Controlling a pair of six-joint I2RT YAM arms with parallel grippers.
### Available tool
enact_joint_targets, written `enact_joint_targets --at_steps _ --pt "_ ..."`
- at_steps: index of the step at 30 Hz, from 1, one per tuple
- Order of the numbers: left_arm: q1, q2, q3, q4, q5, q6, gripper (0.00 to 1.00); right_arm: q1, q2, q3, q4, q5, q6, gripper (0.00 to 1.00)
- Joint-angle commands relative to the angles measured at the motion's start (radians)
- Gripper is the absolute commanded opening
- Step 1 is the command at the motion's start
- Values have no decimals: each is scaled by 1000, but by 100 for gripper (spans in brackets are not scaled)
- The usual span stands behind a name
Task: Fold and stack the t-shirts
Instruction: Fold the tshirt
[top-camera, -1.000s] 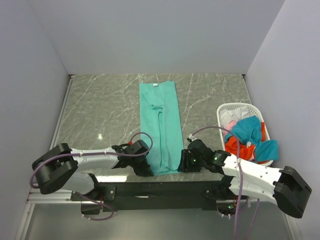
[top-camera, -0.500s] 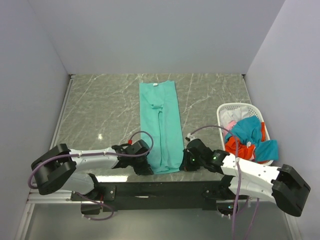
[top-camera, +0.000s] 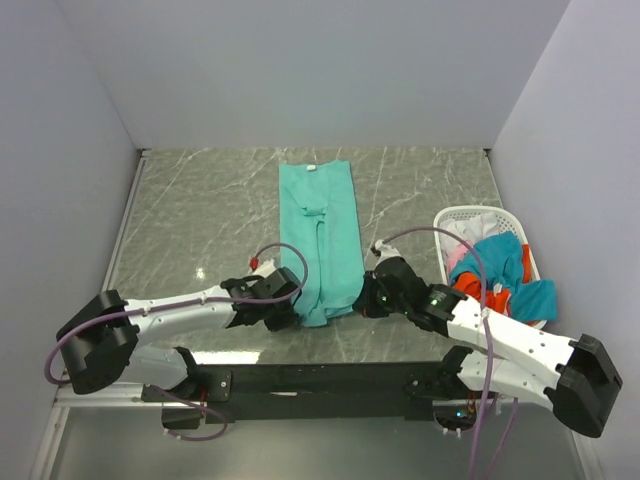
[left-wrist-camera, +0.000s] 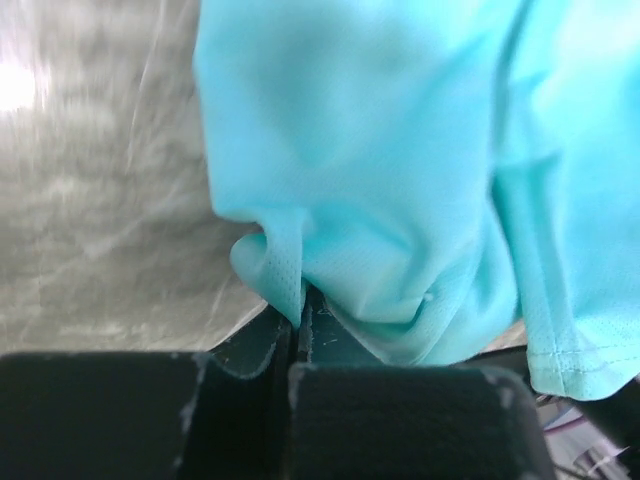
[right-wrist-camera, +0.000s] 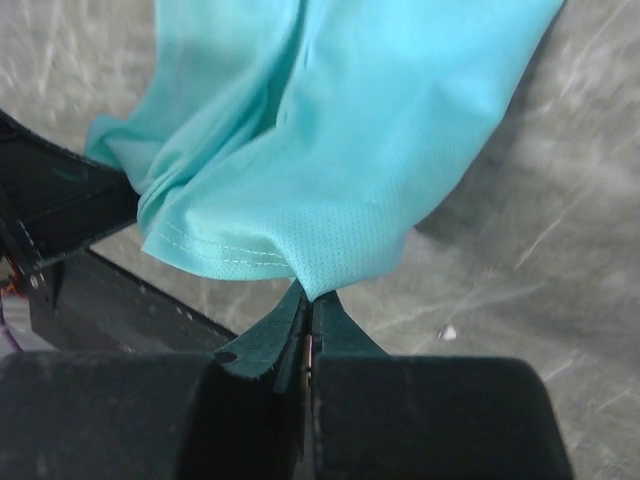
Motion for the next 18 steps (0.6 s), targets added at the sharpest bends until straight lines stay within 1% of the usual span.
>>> enact_joint_targets --at_steps 1,6,9,12,18 --pt "37 10 86 -40 -81 84 1 -32 34 80 6 57 -45 0" --pt "111 48 147 -33 -81 152 1 -91 83 163 14 40 -93 0" --pt "154 54 187 -13 -86 198 1 -114 113 217 12 58 -116 0" --pt "209 70 241 10 -69 267 1 -155 141 268 23 58 -134 0" --pt "274 139 324 21 -48 330 1 -201 213 373 25 37 -169 0"
